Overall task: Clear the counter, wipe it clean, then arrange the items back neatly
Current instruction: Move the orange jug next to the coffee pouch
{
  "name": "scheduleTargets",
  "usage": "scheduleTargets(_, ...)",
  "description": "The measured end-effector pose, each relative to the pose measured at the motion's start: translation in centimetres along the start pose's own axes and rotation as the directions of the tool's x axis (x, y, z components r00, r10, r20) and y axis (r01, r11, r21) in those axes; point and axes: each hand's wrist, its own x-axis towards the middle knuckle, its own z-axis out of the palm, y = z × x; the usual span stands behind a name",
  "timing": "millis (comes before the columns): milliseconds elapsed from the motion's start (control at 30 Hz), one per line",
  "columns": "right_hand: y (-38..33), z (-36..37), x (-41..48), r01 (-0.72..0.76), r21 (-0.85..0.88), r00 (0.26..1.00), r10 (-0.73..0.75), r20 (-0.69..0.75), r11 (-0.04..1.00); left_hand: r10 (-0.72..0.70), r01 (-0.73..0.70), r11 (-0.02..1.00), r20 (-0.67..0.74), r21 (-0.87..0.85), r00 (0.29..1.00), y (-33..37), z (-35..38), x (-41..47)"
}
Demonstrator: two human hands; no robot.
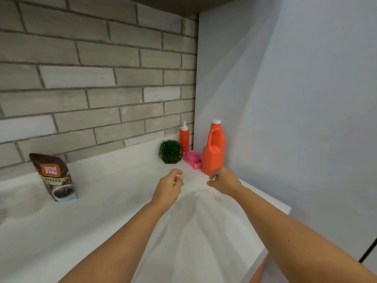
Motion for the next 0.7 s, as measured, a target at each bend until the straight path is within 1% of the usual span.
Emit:
scheduleTargets(133, 1.5, -0.8, 2.9, -0.061, 0.050, 0.997, 0.063, -0.045, 0.997, 0.013, -0.012, 0.999, 0.025, -0.053, 1.000, 0.3, 1.5, 3.9)
scheduleTargets(233, 2.7, -1.2, 5.0, -0.079, 0.101, 0.994, 0.086, -0.073, 0.992, 0.021, -0.018, 0.993, 0.025, -0.113, 0.999, 0.8, 2.9, 6.2)
scheduleTargets(367, 4.1, -1.5, 8.0, -0.068, 0.149, 0.995, 0.078, -0.063, 0.986, 0.022, -0.020, 0.987, 0.009, -0.157, 1.000, 1.4, 4.7, 9.2)
scheduleTargets(500, 5.6, -1.3, 12.1, -0.105, 0.220, 0.992, 0.116, -0.040, 0.970, 0.035, -0.041, 0.985, -0.040, -0.170, 0.999, 2.6, 6.4, 12.5)
scheduleTargets(600, 6.1, -1.0, 14.8, -0.088, 0.262, 0.994, 0.100, -0.033, 0.961, 0.023, -0.030, 0.987, -0.044, -0.161, 0.999, 3.3, 7.4, 15.3)
scheduleTargets(700, 6.5, -0.5, 16.8, -0.013, 0.328, 0.997, 0.036, -0.064, 0.945, 0.034, -0.040, 0.994, -0.063, -0.098, 0.997, 3.7, 8.7, 17.9)
